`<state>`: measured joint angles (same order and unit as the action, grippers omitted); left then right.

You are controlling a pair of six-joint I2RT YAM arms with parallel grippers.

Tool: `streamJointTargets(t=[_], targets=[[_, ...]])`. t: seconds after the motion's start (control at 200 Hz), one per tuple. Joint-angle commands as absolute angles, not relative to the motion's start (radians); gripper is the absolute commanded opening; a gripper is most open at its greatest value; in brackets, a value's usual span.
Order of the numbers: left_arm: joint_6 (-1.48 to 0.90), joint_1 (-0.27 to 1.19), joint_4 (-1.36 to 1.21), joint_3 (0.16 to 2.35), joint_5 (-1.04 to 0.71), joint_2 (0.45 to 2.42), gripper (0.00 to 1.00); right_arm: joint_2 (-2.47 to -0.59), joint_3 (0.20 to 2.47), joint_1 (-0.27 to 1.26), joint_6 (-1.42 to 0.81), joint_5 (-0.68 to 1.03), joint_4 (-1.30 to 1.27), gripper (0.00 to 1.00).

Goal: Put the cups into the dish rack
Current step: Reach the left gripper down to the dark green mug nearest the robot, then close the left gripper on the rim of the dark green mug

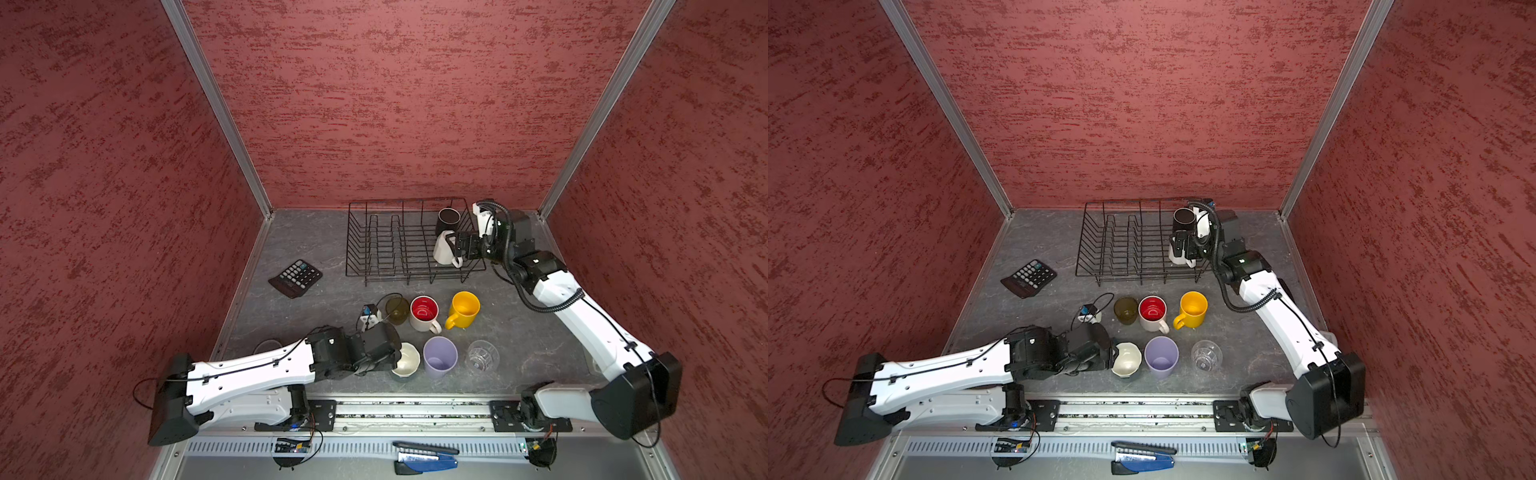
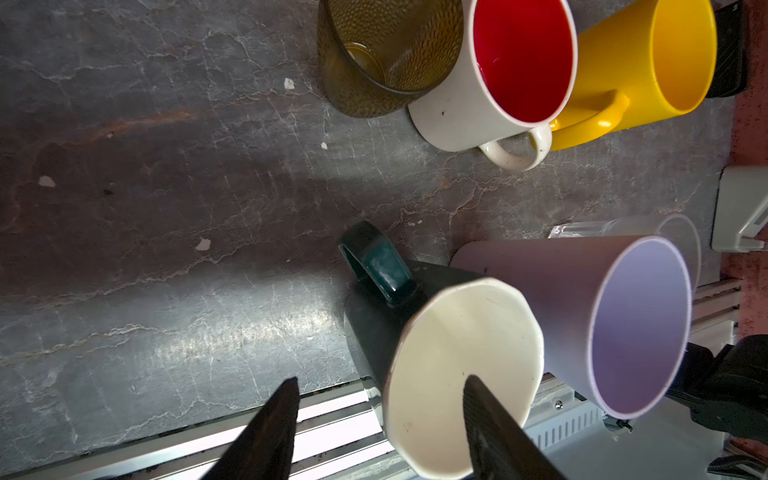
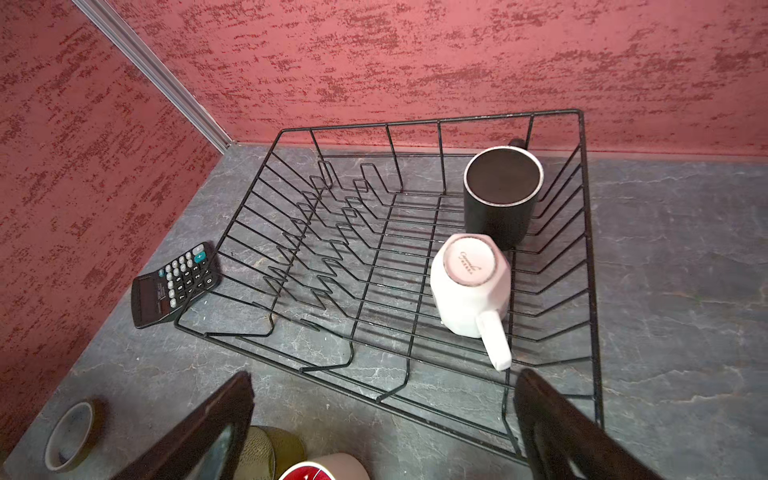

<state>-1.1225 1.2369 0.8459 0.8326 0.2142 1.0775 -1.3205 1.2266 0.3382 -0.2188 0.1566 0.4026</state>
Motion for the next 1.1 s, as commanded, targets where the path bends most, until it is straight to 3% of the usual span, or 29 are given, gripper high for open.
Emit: streamJointTargets(t=[0.0, 0.681, 1.097], targets=[[-1.158, 1.258, 0.839, 0.854, 0.249, 1.086, 0.64, -1.286, 1.21, 0.331, -0.202, 0.127, 0.407, 0.99], [-1.137, 1.234, 0.776, 0.825, 0.204, 1.19, 0.57, -1.276, 1.184, 0.331, -0.201, 0.137, 0.408, 0.99], [-1.102, 1.202, 0.771, 0.844, 0.149, 1.27, 0.47, -1.28, 1.172, 0.331, -0.193, 0.13, 0.408, 0.99]])
